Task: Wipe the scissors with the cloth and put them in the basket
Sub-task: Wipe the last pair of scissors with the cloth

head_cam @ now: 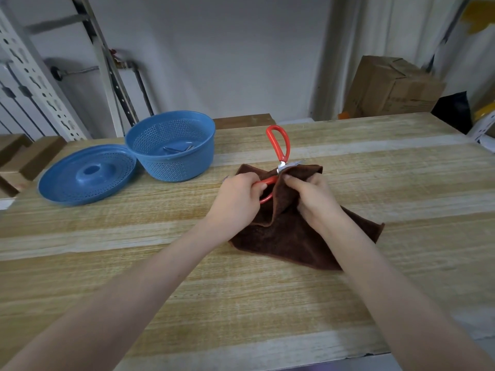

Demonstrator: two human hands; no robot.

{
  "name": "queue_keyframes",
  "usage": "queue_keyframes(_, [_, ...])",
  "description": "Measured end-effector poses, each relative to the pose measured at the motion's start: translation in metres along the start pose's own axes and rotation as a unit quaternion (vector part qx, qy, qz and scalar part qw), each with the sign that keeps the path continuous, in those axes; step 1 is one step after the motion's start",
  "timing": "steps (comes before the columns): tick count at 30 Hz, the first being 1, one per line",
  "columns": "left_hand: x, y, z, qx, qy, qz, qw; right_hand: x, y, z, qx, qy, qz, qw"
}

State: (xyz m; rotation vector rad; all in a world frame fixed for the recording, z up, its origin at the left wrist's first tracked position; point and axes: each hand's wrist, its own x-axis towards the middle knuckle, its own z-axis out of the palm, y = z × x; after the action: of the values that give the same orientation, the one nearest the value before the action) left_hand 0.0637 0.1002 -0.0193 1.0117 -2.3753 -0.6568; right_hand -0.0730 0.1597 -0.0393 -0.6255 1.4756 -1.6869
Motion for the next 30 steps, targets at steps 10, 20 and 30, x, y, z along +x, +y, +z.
queue_keyframes(10, [0.003, 0.0, -0.001, 0.0, 0.014, 0.027, 1.0, 0.008, 0.0, 0.0, -0.118, 0.038, -0.055, 0.991])
queue_keyframes(20, [0.001, -0.001, 0.001, 0.024, 0.021, 0.039, 0.999, 0.01, -0.004, -0.007, -0.078, -0.012, -0.018, 0.997])
queue_keyframes(30, [0.001, -0.003, -0.007, 0.033, 0.017, 0.039, 0.999, 0.008, -0.004, -0.011, -0.102, -0.066, -0.055, 0.991])
